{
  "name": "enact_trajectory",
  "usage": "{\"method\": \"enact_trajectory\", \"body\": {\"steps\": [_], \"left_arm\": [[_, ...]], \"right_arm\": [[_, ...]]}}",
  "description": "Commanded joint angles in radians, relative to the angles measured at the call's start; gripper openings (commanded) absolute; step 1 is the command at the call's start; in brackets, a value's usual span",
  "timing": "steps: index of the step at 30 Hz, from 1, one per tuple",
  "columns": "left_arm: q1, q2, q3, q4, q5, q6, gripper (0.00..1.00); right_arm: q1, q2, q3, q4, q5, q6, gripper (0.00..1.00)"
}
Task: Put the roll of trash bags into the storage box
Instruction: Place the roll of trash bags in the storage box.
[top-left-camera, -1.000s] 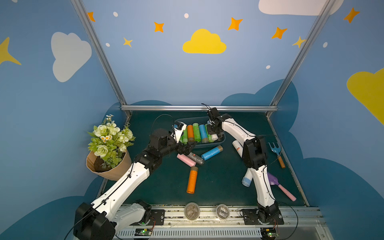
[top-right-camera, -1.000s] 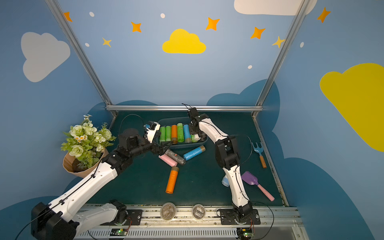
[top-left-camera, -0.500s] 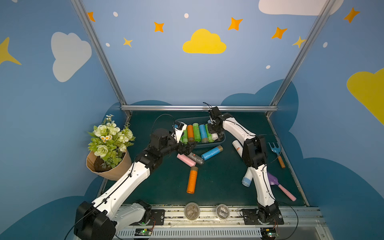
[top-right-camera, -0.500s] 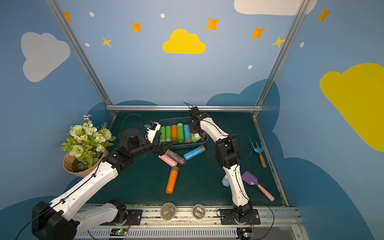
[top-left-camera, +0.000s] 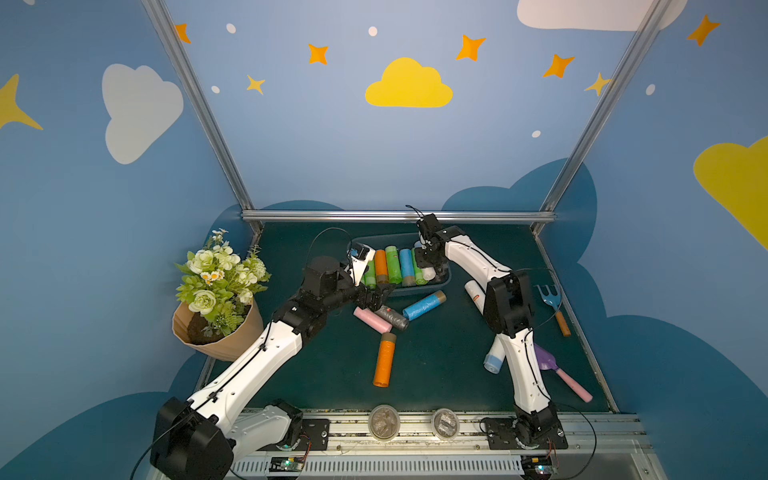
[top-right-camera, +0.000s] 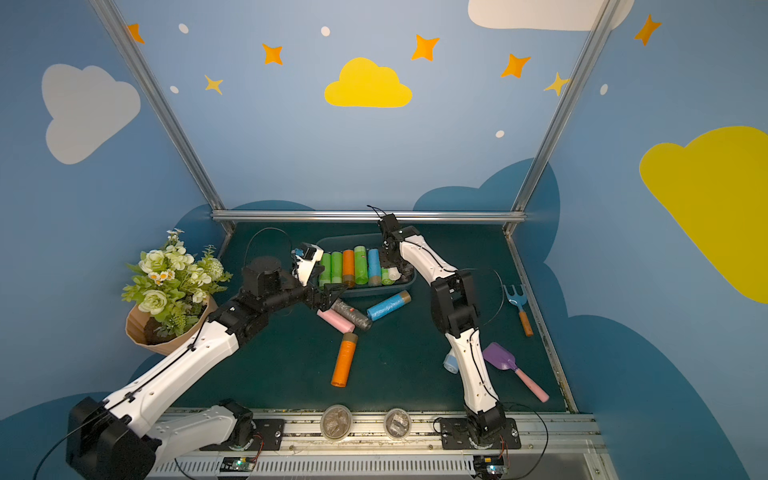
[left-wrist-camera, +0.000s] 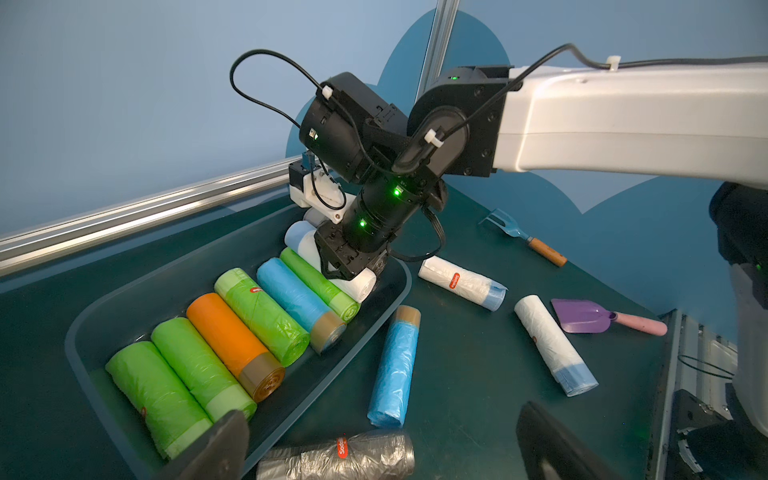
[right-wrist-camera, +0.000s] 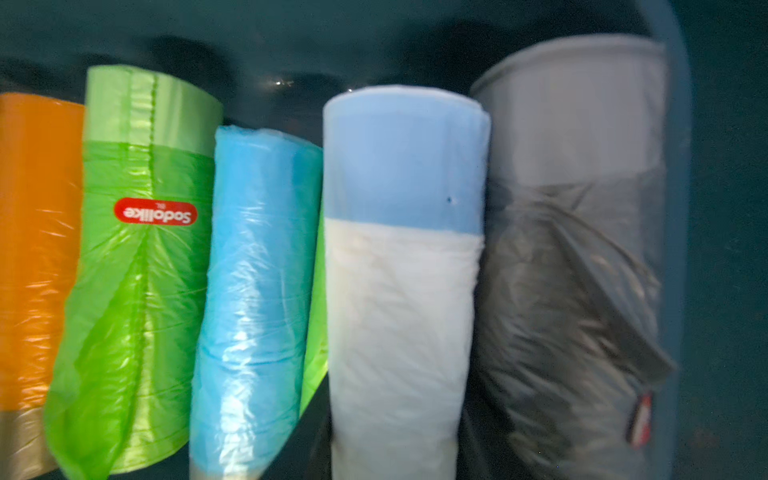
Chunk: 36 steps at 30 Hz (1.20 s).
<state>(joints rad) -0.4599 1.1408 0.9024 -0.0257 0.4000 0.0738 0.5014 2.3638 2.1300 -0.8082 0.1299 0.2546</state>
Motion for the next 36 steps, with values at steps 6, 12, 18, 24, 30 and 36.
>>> {"method": "enact_trajectory", "body": {"steps": [6, 12, 18, 24, 30, 36], "left_arm": [[0.004, -0.002, 0.006, 0.018, 0.020, 0.000, 1.00], [0.004, -0.003, 0.006, 0.020, 0.025, -0.001, 1.00], [0.004, -0.005, 0.007, 0.020, 0.030, -0.004, 1.00], [0.004, -0.007, 0.006, 0.020, 0.033, -0.007, 1.00], [0.004, -0.006, 0.007, 0.017, 0.030, -0.009, 1.00], [-0.026, 0.012, 0.005, -0.012, -0.019, -0.015, 1.00]], "right_arm": [[-0.006, -0.023, 0.016, -0.022, 0.005, 0.009, 0.41], [-0.004, -0.053, -0.003, -0.021, 0.014, 0.008, 0.42], [-0.005, -0.093, -0.023, -0.022, 0.028, 0.000, 0.44], [-0.006, -0.138, -0.052, -0.022, 0.048, -0.011, 0.46], [-0.010, -0.187, -0.102, -0.013, 0.050, -0.017, 0.46], [-0.027, -0.297, -0.225, 0.016, 0.035, -0.013, 0.47]]}}
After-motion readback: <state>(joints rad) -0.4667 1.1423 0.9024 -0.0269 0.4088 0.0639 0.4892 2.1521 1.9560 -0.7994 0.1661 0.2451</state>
